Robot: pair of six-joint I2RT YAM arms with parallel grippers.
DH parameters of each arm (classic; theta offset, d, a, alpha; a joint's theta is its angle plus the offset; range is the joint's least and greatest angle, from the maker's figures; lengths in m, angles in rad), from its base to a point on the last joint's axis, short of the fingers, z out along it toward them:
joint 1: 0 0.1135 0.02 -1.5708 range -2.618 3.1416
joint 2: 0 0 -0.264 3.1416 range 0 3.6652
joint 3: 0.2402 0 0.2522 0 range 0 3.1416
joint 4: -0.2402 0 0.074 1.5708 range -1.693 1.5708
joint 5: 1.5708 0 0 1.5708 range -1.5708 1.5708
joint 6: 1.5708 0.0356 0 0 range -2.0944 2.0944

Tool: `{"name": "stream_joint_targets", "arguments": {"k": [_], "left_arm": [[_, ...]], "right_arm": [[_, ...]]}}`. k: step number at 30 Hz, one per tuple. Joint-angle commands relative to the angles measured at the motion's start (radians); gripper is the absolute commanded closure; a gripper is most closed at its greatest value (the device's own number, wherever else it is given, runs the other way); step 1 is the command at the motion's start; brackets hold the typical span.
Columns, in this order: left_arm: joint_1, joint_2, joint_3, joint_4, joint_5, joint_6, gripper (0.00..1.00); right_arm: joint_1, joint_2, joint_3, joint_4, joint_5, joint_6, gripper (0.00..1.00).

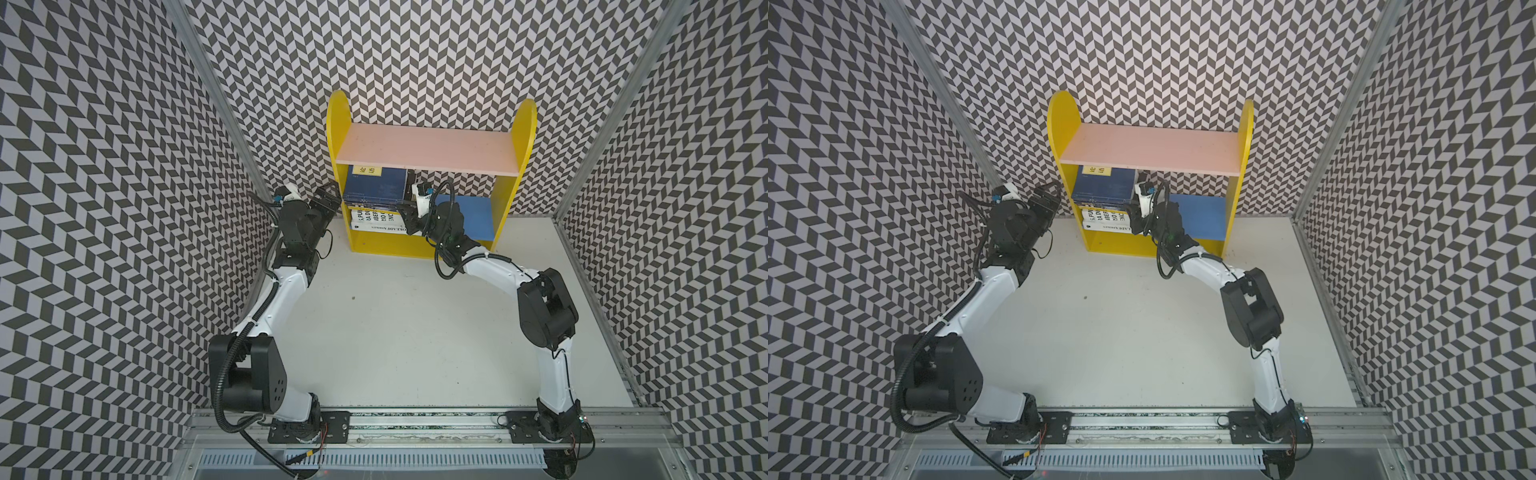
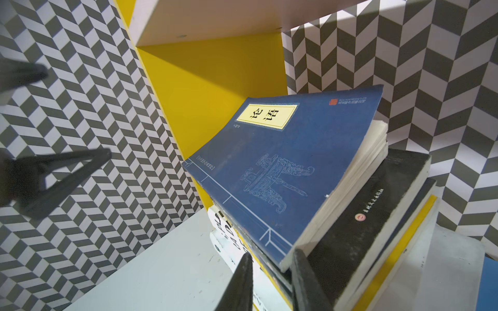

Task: Stacking books/files
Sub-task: Place the book at the bookshelf.

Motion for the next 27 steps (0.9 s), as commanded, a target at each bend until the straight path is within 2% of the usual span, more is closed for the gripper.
{"name": "stream_joint_targets", "arguments": {"k": [1,6,11,16,24,27], "left_arm": [[0.025,0.075,0.073,-0.093,0.074,0.091,0.13],[0.036,0.189,0.209,-0.125,0.161,0.161,0.13],[0.036,0.28,0.312,-0.179,0.187,0.221,0.13],[0.031,0.325,0.329,-0.181,0.191,0.237,0.13],[0.028,0.362,0.37,-0.231,0.169,0.261,0.13],[0.026,0.353,0.374,-0.236,0.16,0.258,0.13]], "right_arm": [[0.013,-0.057,-0.008,0.026,-0.025,0.006,0.71],[0.014,-0.06,-0.002,0.021,-0.023,0.004,0.7],[0.013,-0.07,0.001,0.019,-0.027,0.001,0.67],[0.013,-0.108,-0.016,0.018,-0.025,-0.004,0.51],[0.012,-0.206,-0.095,0.045,-0.027,-0.002,0.4],[0.011,-0.259,-0.139,0.049,-0.019,0.0,0.32]]}}
